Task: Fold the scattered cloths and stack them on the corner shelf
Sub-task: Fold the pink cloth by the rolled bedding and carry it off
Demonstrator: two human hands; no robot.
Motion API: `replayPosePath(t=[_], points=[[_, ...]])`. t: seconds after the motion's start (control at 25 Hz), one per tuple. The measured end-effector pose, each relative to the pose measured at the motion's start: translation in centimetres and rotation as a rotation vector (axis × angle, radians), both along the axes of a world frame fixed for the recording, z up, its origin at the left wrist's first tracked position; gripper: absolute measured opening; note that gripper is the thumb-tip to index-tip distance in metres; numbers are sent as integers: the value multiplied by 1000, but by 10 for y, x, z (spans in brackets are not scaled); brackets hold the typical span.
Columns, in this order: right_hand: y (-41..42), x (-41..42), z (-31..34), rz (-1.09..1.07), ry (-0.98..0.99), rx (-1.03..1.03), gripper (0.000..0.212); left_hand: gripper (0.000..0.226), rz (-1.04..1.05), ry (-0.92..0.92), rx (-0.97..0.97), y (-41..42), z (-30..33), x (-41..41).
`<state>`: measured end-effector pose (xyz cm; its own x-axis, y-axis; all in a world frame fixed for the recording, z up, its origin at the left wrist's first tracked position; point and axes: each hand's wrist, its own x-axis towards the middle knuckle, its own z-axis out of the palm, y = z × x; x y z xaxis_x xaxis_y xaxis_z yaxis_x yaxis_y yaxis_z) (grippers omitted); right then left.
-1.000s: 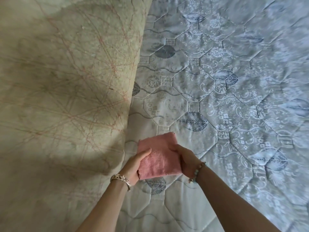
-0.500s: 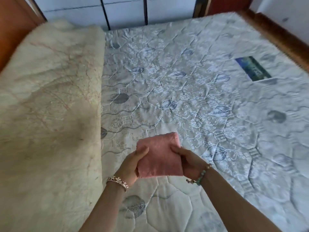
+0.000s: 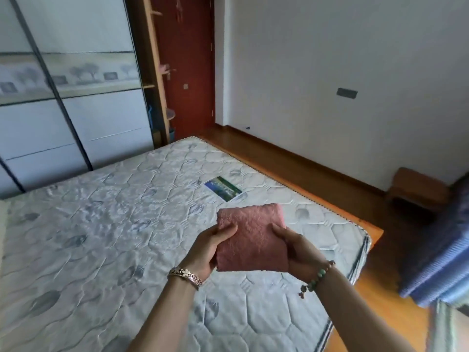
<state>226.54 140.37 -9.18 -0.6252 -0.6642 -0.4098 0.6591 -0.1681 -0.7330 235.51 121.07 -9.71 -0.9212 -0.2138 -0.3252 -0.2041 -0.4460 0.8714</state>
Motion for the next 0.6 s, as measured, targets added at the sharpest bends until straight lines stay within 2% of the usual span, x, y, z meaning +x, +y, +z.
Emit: replayPosePath(t=[0.16,0.28,0.4,0.48,0.6], points=[[118,-48,91,-188,120,-31,47,38,-135,150,-54,108,88,-76],[196,-70,141,-297,205,-52,50,31,-198,226,-71,186,141,-115],[254,-87,169,-366,253,-60,52,22,-261,265,-44,243,174,-148],[288,-98,186,-388,274,-76,47,16,-289,271,-22,277,186,-167],[332,-117,198,-421,311,-87,32,31,-348,255,-24,315,198,-204]])
